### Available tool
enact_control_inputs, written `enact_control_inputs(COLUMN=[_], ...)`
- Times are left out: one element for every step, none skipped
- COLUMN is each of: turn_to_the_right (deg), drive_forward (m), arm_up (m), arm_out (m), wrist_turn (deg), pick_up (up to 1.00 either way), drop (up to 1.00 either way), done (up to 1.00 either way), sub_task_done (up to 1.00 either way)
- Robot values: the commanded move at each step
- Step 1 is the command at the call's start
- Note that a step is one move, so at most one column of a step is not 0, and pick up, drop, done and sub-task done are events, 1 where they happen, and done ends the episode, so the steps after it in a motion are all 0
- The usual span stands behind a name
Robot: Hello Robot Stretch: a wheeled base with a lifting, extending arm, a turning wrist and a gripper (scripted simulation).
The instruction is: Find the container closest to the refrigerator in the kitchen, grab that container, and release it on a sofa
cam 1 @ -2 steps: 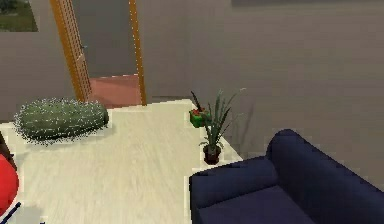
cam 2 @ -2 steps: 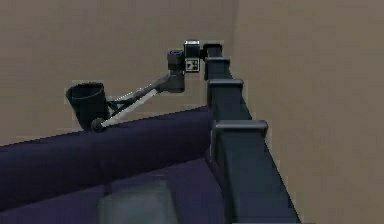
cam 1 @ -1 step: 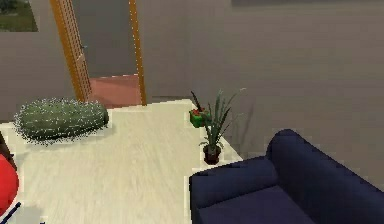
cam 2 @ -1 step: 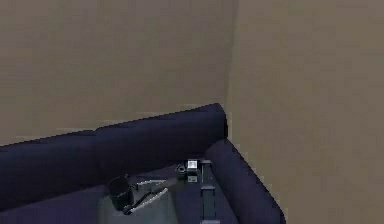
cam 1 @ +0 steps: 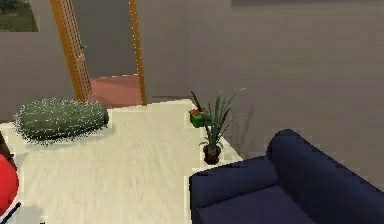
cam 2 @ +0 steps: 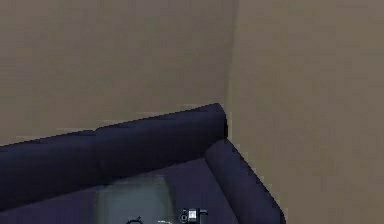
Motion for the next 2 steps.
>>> enact_control_inputs(turn_to_the_right=[0.0, 0.0], drive_forward=[0.0, 0.0], arm_up=[0.0, 0.1], arm_out=[0.0, 0.0], wrist_turn=[0.0, 0.0], pick_up=[0.0, 0.0], drop=[1.0, 0.0], done=[0.0, 0.0], sub_task_done=[0.0, 0.0])
